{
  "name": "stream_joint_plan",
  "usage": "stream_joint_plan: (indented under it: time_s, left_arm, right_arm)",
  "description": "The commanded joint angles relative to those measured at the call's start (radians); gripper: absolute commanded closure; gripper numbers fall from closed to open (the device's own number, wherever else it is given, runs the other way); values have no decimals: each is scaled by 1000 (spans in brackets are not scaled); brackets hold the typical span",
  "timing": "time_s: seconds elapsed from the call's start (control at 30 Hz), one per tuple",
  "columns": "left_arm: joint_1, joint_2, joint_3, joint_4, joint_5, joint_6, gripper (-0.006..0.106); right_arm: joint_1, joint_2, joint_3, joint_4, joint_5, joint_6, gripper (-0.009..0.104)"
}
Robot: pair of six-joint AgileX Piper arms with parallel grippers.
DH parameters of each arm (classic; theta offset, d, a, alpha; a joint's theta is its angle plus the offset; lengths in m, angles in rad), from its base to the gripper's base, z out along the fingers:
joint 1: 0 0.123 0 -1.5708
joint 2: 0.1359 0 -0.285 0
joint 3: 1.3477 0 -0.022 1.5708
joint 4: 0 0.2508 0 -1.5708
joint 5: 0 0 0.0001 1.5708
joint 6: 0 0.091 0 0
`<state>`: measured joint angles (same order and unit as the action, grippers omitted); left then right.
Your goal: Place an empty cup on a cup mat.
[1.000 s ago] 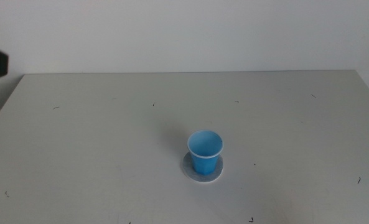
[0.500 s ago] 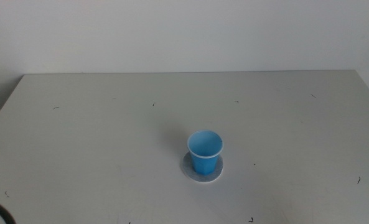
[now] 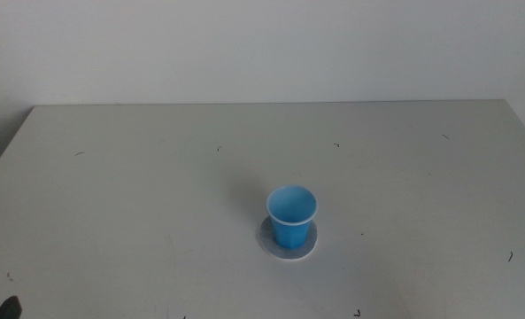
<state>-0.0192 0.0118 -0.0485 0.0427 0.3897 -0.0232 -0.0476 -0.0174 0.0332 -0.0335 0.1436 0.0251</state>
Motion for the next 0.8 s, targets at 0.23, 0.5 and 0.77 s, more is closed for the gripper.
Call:
stream_joint_plan:
  time_s: [0.23, 0.5, 0.77]
  left_arm:
    - [19, -40, 30, -2, -64, -5, -5]
    - [19, -40, 70, -2, -90, -5, -5]
    - [19, -40, 74, -1, -100, -5, -5]
  right_arm:
    - [-1, -19, -12, -9, -78, -8, 1]
    - [-1, -19, -12, -9, -78, -8, 1]
    - [-1, -19, -12, -9, -78, -8, 1]
